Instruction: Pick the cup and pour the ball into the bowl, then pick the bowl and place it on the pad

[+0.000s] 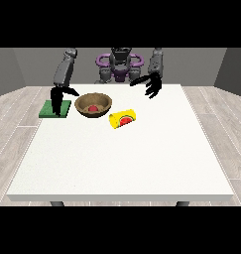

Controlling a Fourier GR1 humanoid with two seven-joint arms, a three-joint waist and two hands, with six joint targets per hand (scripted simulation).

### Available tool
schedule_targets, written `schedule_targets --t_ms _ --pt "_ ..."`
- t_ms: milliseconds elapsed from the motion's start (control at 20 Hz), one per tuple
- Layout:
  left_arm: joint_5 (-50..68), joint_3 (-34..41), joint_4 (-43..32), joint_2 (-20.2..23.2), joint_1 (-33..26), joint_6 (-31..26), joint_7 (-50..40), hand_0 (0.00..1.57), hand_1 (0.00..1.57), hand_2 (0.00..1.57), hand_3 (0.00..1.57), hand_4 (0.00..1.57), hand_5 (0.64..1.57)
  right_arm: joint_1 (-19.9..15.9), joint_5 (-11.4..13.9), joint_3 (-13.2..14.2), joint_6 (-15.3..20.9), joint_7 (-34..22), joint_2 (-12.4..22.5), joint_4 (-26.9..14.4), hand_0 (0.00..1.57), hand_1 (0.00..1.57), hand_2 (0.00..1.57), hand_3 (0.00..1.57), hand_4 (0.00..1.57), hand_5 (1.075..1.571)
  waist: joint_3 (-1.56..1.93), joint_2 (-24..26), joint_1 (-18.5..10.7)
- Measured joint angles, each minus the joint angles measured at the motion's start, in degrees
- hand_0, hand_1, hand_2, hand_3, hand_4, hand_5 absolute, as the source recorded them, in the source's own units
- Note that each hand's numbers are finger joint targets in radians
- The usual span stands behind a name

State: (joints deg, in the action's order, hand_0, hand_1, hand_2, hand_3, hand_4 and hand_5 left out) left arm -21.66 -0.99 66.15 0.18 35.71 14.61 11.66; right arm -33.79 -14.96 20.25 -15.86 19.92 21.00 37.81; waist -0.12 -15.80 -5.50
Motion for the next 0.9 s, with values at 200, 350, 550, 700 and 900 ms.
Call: schedule_targets --t_ms 200,350,550,700,900 --pt "3.1 2.6 -3.0 1.2 -0.7 -1.7 1.9 0.00 0.00 0.00 0.00 0.00 1.533 0.8 1.2 -2.4 1.1 -1.0 -2.5 0.6 0.00 0.00 0.00 0.00 0.03 1.542 0.06 2.5 2.4" --pt "4.3 3.0 -2.7 1.4 -1.2 -3.0 1.6 0.00 0.00 0.00 0.00 0.00 1.546 2.0 1.5 -2.9 1.2 -0.1 -3.5 -0.8 0.00 0.00 0.00 0.00 0.19 1.549 0.09 3.7 2.3" --pt "4.6 2.2 -0.5 1.4 -0.7 -4.2 1.4 0.00 0.00 0.00 0.00 0.00 1.554 1.2 1.2 -2.1 1.0 3.5 -3.9 -3.8 0.00 0.00 0.00 0.00 0.26 1.549 0.01 1.8 0.5" --pt "3.9 0.4 3.2 1.2 0.2 -4.9 -1.0 0.00 0.00 0.00 0.00 0.00 1.556 1.9 0.8 -0.9 -0.6 7.6 -2.8 -5.7 0.00 0.00 0.00 0.00 0.14 1.530 -0.62 0.5 -1.6" --pt "4.0 -0.3 6.3 1.5 1.9 -6.2 -2.9 0.00 0.00 0.00 0.00 0.00 1.558 3.2 0.1 0.2 -1.6 10.9 -2.4 -5.4 0.00 0.00 0.00 0.00 0.19 1.528 -1.74 -1.0 -3.0"
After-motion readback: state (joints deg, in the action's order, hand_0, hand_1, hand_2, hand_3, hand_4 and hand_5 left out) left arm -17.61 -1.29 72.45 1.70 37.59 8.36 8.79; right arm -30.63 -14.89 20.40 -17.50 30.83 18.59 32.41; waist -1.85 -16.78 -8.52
